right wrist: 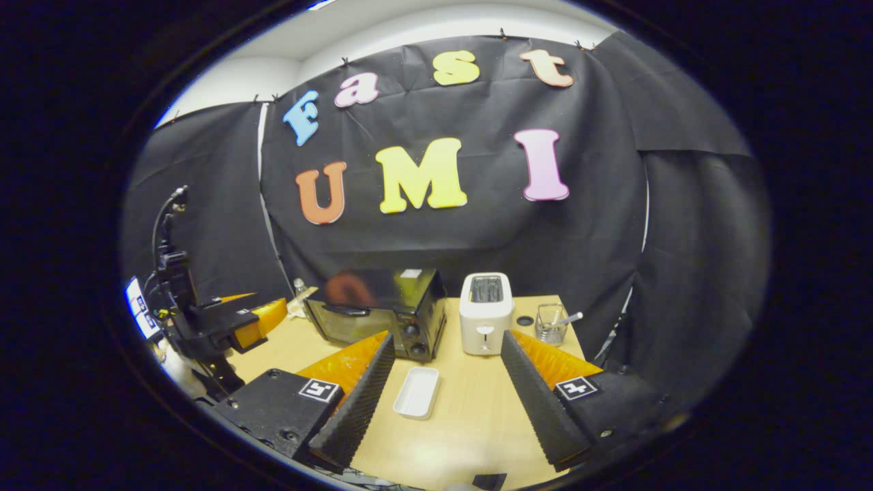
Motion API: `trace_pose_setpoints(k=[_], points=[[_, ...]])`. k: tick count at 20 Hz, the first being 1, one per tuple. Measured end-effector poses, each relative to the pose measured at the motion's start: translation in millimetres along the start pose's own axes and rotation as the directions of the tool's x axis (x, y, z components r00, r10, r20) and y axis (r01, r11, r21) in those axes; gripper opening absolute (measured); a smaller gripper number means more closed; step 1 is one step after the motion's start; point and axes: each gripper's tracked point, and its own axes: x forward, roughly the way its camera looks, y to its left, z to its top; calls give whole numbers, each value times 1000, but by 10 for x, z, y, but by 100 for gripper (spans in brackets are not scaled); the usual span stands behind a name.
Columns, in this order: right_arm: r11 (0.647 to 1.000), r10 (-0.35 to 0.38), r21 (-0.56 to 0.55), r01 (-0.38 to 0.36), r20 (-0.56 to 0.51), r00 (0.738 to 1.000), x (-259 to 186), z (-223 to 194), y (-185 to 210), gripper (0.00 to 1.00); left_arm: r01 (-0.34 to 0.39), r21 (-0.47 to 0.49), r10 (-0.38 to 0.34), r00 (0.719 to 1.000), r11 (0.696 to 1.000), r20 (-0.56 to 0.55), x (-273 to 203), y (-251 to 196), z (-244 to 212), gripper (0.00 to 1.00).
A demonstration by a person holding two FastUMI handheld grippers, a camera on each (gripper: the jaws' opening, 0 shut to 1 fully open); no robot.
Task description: Open the electric oven with the left hand, put the food in, and close the electric oven.
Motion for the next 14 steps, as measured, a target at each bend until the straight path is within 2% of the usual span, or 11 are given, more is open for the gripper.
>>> trace_pose_setpoints(k=[1,2,3,4,5,8,11,12,13,14], points=[[1000,-3,-8,4,30,1000,-58,137,5,89,8,-3,-8,999,1000,34,-126,-5,181,95],[1000,-13,-11,14,64,998,-117,298,10,89,17,-5,-17,997,1000,77,-239,-3,359,95],[1000,-27,-11,29,99,995,-175,436,22,100,30,-5,-29,993,1000,112,-359,2,529,96],[999,-46,-11,48,122,991,-226,550,49,89,38,-4,-37,991,999,131,-456,27,646,96],[998,-58,-13,60,131,990,-273,589,102,100,33,-2,-32,987,999,155,-564,100,713,96],[997,-74,-16,78,163,984,-468,739,291,100,-4,8,2,983,1000,184,-801,291,846,96],[993,-113,-16,118,193,975,-652,824,406,100,17,0,-17,981,1000,193,-949,359,881,96],[992,-122,-15,127,199,972,-708,838,456,89,27,-5,-26,982,1000,190,-984,389,873,96],[991,-128,-21,136,206,970,-753,841,515,100,38,-9,-35,981,999,190,-1021,428,863,96],[988,-143,-29,152,210,967,-809,838,555,89,41,-12,-38,981,999,190,-1056,481,870,96]])
